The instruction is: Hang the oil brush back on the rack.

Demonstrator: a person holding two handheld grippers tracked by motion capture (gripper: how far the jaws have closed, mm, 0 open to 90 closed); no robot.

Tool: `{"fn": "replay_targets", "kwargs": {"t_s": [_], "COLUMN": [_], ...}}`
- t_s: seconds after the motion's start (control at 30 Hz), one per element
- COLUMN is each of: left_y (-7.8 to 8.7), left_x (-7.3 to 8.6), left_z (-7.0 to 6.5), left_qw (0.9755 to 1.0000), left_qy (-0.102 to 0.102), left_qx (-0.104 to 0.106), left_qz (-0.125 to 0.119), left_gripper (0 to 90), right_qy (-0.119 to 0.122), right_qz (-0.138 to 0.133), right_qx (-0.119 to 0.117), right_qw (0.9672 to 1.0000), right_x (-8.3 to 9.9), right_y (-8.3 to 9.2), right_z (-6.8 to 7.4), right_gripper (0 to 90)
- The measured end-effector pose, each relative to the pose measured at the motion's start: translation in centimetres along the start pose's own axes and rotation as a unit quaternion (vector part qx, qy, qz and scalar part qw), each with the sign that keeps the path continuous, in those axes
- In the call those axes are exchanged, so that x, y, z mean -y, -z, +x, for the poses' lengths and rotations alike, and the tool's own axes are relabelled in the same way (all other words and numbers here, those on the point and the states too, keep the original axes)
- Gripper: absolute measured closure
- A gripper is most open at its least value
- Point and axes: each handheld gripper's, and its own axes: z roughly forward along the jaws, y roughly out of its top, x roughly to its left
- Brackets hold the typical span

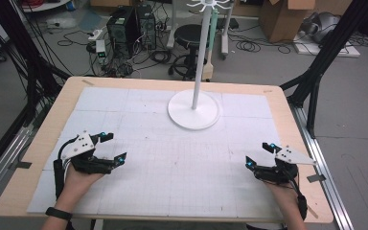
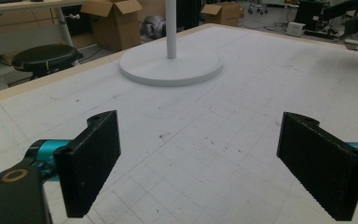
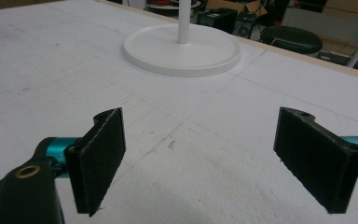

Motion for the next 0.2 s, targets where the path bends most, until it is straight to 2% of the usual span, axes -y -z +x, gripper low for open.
{"fn": "replay_targets", "kwargs": {"t_s": [0.2], "left_y": [0.06], "left_x": [-0.04], "left_z": [-0.04], "left_qw": [1.0], "left_qy": [0.001], "left_qx": [0.0], "left_qz": [-0.001], "left_gripper": [13.9], "right_qy": [-0.002], "right_qz": [-0.002], "right_qx": [-0.003], "right_qw": [1.0], "right_x": [-0.01], "right_y": [-0.17], "right_z": [-0.01], "right_gripper": [16.1]}}
